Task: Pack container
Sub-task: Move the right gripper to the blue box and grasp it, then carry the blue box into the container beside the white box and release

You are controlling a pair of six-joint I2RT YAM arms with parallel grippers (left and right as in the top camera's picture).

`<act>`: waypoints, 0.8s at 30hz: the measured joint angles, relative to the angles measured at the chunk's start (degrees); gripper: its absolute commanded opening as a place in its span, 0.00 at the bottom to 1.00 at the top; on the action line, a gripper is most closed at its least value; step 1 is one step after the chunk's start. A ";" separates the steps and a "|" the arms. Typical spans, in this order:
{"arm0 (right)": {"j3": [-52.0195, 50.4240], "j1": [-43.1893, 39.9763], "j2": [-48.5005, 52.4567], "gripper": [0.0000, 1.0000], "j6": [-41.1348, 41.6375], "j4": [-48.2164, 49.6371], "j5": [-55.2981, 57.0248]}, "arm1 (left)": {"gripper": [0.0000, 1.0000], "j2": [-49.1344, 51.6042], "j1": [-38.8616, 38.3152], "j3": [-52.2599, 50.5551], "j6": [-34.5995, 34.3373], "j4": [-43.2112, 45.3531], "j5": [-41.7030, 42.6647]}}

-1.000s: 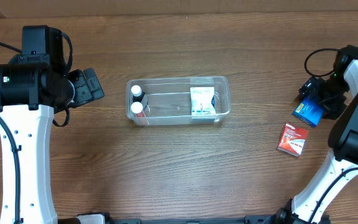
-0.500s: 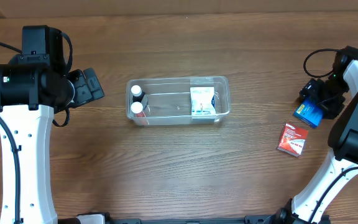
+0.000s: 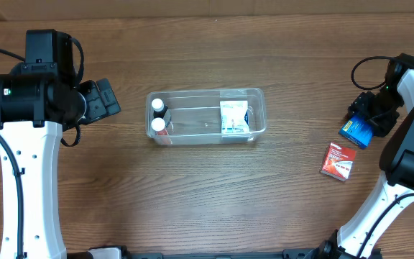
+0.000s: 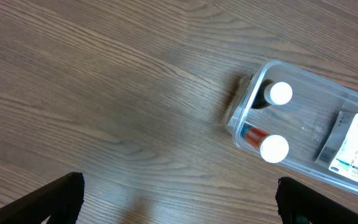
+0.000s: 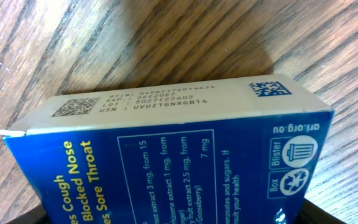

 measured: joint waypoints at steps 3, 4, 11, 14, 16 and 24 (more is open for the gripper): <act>0.00 0.00 0.00 0.75 -0.02 -0.22 0.00 | 1.00 0.00 0.00 0.00 0.00 0.02 0.00; 0.00 0.00 -0.02 0.75 0.00 -0.24 0.00 | 1.00 0.00 0.00 0.00 0.00 0.02 0.00; 0.00 1.31 -0.87 0.75 -0.04 -1.27 0.00 | 1.00 0.00 0.00 0.00 0.00 0.04 0.00; 0.07 3.52 -2.84 0.75 -0.02 -2.97 -0.02 | 1.00 0.00 0.00 0.00 0.00 0.20 0.00; 0.76 6.23 -5.73 0.75 -0.02 -4.28 -0.02 | 1.00 0.00 0.00 0.00 0.00 0.20 0.00; 2.05 20.65 -23.06 0.75 -0.52 -5.16 -0.04 | 1.00 0.00 0.00 0.00 0.00 0.26 0.00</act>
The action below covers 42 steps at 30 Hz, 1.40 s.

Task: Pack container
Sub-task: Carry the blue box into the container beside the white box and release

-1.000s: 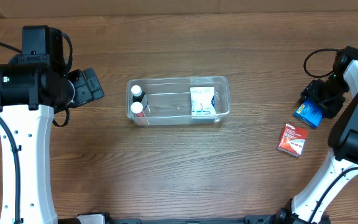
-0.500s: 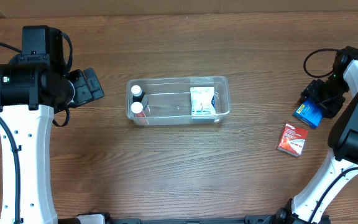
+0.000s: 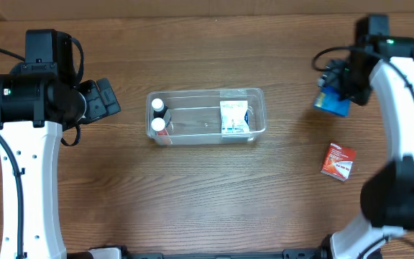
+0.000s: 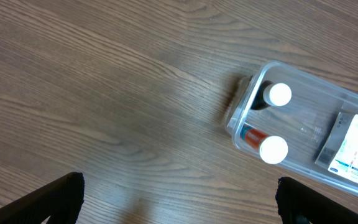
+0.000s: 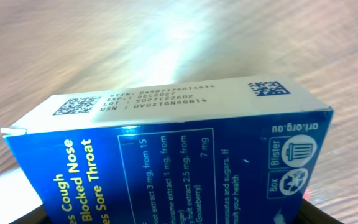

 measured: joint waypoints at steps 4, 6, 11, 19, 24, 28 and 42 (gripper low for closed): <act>0.63 12.31 -7.74 0.73 -0.09 1.75 -0.39 | 1.00 0.00 0.00 0.00 0.00 0.15 0.00; 0.85 17.86 -8.85 0.73 0.07 3.48 -0.63 | 1.00 0.00 0.00 0.00 0.00 0.15 0.02; 0.92 30.69 -6.84 0.74 2.01 7.23 -1.57 | 1.00 0.00 0.00 0.00 0.00 0.15 0.59; 0.92 37.57 2.47 0.74 6.99 13.64 -2.84 | 1.00 0.00 0.00 0.00 0.00 0.15 0.68; 0.92 38.66 7.58 0.74 8.52 14.49 -3.54 | 1.00 0.00 0.00 0.00 0.00 0.13 0.70; 0.92 38.64 10.88 0.75 9.11 15.02 -3.56 | 1.00 0.00 0.00 0.00 0.00 0.15 0.68; 0.92 38.60 13.68 0.95 9.66 15.96 -3.56 | 1.00 0.00 0.00 0.00 0.00 0.59 0.70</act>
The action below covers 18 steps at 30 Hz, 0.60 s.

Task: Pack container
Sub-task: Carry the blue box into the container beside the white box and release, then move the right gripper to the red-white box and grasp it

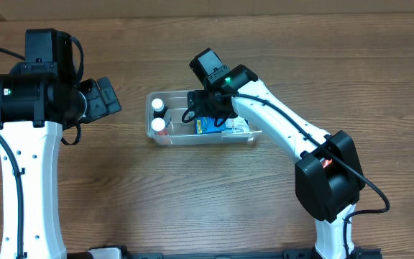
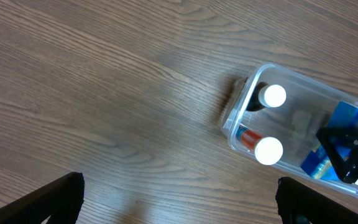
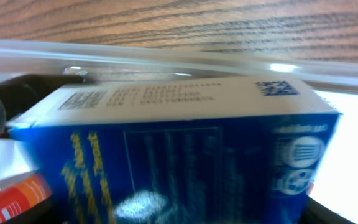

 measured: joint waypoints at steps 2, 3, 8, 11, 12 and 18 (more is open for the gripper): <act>0.00 0.00 0.00 0.98 0.07 0.00 -0.02 | 1.00 0.00 0.00 0.00 0.00 0.00 0.00; 0.00 0.00 0.00 0.99 0.04 -0.02 -0.04 | 1.00 0.00 0.00 0.00 0.00 0.00 0.00; 0.00 0.00 0.00 1.00 0.04 -0.02 -0.02 | 1.00 0.00 0.00 0.00 0.00 0.00 0.00; 0.00 0.00 0.00 1.00 0.04 -0.15 0.20 | 1.00 0.00 0.00 0.00 0.00 -0.02 0.00; 0.00 0.00 0.00 1.00 0.02 -0.50 0.68 | 1.00 0.00 0.00 0.00 0.00 -0.02 -0.02; -0.02 -0.37 -1.77 1.00 0.28 -3.41 6.51 | 1.00 0.00 0.00 0.00 0.00 -0.39 -0.02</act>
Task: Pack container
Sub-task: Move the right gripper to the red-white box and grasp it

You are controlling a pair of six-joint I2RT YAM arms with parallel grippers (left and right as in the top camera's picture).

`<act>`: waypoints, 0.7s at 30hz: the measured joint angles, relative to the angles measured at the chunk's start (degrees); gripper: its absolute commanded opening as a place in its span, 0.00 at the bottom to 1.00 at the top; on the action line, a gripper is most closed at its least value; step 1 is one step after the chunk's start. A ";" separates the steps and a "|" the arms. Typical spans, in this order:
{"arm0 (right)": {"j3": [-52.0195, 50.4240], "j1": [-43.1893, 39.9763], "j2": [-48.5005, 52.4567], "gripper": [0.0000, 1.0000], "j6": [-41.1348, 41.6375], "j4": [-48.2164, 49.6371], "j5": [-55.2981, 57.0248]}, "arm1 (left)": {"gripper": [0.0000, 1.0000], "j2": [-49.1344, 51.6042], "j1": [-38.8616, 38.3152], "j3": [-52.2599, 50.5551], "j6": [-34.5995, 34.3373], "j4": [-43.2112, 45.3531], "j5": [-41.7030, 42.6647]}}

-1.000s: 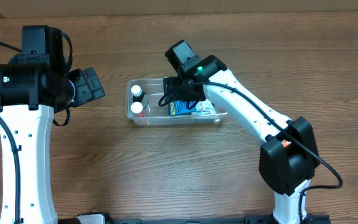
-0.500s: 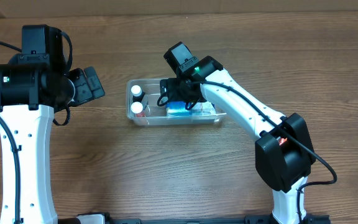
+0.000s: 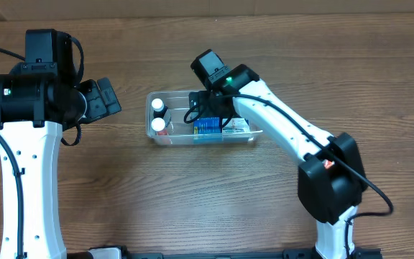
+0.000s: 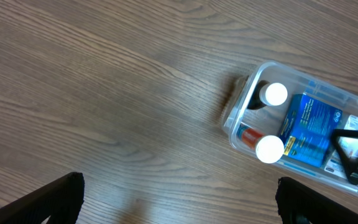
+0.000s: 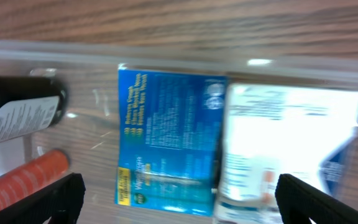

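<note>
A clear plastic container (image 3: 258, 115) sits mid-table. Inside it a blue medicine box (image 3: 207, 127) lies flat, between two white-capped bottles (image 3: 159, 115) at the left end and a white packet (image 3: 237, 126) at the right end. My right gripper (image 3: 211, 108) hovers just over the container, open and holding nothing. Its wrist view looks straight down on the blue box (image 5: 166, 149) and the white packet (image 5: 284, 149). My left gripper (image 3: 106, 97) is open above bare table left of the container (image 4: 235, 121).
The right arm stretches from the lower right across the table to the container. In the right wrist view a dark bottle (image 5: 23, 115) and an orange one (image 5: 23, 183) lie at the container's left end. Bare wooden table surrounds the container.
My right gripper was shut on the blue box low inside the container. Now it is open and slightly higher, and the box lies flat in the container. The left arm is unchanged.
My right gripper was shut on the blue box at the table's far right, beside a red box. Then it held the box in the air right of the container, then down inside it. Now the box lies released in the container. The left arm stayed still.
</note>
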 measured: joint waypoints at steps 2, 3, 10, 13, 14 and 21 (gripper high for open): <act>-0.07 -0.94 -2.86 1.00 0.76 -0.92 2.32 | 1.00 0.00 0.00 0.00 0.00 -0.04 0.00; -0.07 -2.38 -6.03 1.00 1.44 -1.53 3.74 | 1.00 0.00 0.00 0.00 0.00 -0.04 0.00; 1.14 -24.35 -24.59 1.00 4.33 -10.97 7.61 | 1.00 0.00 0.00 0.00 0.00 -0.07 0.00; 0.22 -34.93 -25.51 1.00 3.19 -15.89 7.30 | 1.00 0.00 0.00 0.00 0.00 -0.04 0.00; -1.07 -37.09 -25.18 1.00 2.54 -16.24 7.06 | 1.00 0.00 0.00 0.00 0.00 0.04 0.00; -20.61 -46.73 -21.16 1.00 -3.91 -8.46 3.91 | 1.00 0.00 0.00 -0.07 0.00 0.20 0.02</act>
